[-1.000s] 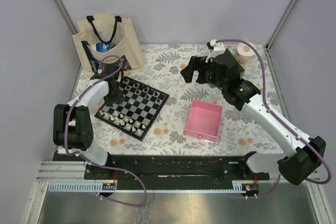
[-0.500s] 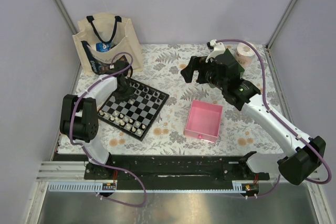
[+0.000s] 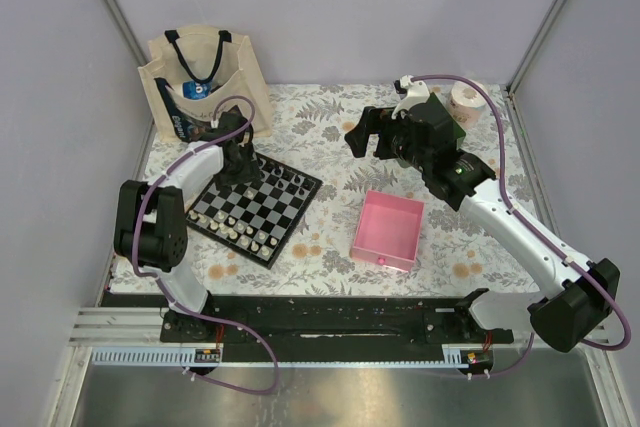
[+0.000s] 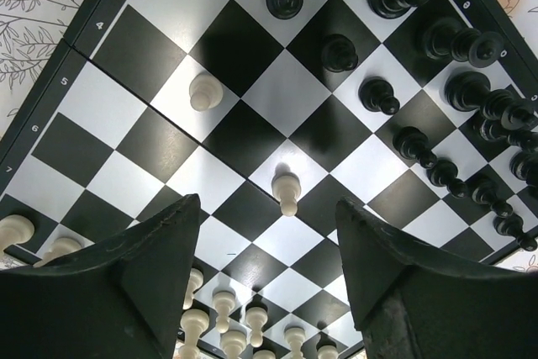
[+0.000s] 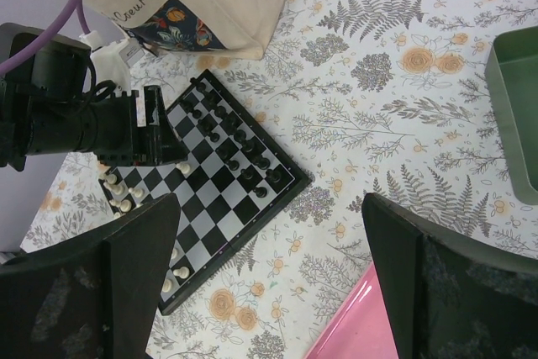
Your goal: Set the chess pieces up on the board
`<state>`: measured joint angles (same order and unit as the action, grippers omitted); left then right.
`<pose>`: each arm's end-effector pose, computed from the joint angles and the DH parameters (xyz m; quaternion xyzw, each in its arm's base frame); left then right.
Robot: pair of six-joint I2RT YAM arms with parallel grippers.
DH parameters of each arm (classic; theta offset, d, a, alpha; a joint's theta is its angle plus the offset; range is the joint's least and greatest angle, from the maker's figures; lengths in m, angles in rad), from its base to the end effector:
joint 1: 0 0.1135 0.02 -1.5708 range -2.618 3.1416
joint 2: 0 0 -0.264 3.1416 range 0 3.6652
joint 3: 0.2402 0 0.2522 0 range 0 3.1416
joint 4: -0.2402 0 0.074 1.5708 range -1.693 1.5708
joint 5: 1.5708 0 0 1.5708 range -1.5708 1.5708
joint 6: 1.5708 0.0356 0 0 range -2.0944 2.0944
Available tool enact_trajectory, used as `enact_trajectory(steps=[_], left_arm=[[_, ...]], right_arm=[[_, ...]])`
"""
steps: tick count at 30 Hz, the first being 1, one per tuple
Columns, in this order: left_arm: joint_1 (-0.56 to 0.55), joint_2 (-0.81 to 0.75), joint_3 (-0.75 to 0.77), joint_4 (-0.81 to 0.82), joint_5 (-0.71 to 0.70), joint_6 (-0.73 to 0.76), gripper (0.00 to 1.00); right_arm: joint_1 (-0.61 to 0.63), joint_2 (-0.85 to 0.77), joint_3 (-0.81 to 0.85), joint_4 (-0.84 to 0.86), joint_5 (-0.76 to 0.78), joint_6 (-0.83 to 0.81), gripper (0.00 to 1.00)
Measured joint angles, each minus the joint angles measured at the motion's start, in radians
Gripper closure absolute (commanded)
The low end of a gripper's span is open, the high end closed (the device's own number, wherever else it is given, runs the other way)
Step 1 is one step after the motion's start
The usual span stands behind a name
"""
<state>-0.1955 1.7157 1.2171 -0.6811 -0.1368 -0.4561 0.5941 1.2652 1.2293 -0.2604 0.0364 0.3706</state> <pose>0.3380 -0.0620 0.2093 -0.1403 0.9686 0.0015 0.2051 0.2430 0.1626 0.3844 -0.0788 0.7998 0.2630 0.5338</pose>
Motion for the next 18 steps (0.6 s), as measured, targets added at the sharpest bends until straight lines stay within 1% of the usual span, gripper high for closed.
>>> enact_trajectory(steps=[4,11,14,17,18], left_arm=[[0.0,0.0,0.0,0.0,0.003,0.005,0.34],[-0.009,0.035,0.033,0.0,0.01,0.011,0.43],[-0.01,0.05,0.035,0.002,0.01,0.013,0.45],[-0.012,0.06,0.035,0.0,0.01,0.014,0.49],[-0.012,0.062,0.035,-0.001,0.01,0.014,0.51]], right_arm=[[0.0,0.0,0.0,0.0,0.0,0.0,0.0],[0.0,0.0,0.0,0.0,0.005,-0.002,0.01],[0.0,0.0,0.0,0.0,0.008,-0.006,0.01],[0.0,0.0,0.0,0.0,0.008,-0.008,0.01],[0.0,0.0,0.0,0.0,0.008,-0.008,0.0]])
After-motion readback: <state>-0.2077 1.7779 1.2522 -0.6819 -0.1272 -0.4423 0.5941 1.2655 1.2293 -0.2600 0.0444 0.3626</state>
